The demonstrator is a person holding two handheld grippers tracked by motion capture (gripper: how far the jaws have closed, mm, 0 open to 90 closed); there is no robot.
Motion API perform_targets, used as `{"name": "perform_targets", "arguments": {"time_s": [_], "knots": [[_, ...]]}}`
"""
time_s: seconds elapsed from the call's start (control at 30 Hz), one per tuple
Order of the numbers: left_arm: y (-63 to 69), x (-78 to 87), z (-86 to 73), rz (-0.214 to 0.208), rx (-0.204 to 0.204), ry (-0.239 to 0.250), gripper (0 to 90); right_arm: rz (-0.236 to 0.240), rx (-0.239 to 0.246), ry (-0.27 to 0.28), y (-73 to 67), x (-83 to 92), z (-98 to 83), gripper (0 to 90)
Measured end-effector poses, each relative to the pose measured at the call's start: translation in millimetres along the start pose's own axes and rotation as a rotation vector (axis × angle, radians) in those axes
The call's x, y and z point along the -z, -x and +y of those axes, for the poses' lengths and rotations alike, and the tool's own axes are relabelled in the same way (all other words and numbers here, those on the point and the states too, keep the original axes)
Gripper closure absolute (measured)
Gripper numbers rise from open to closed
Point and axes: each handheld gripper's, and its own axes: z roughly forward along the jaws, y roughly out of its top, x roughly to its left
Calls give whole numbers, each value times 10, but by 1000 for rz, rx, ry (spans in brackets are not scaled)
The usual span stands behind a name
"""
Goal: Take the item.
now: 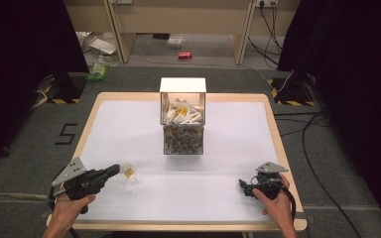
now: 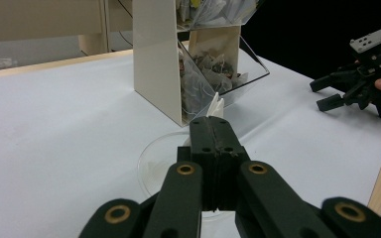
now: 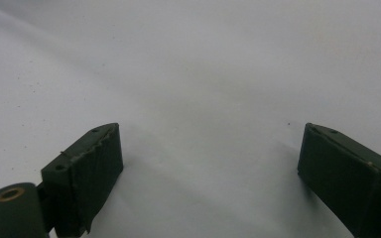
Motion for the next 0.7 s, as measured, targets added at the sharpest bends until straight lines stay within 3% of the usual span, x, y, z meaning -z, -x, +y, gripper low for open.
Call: {"name": "perform_targets", "arguments": {"time_s": [0.7], "knots": [[7, -83, -32, -2, -7, -33, 863, 1, -1, 0, 1, 0, 0, 111]]}}
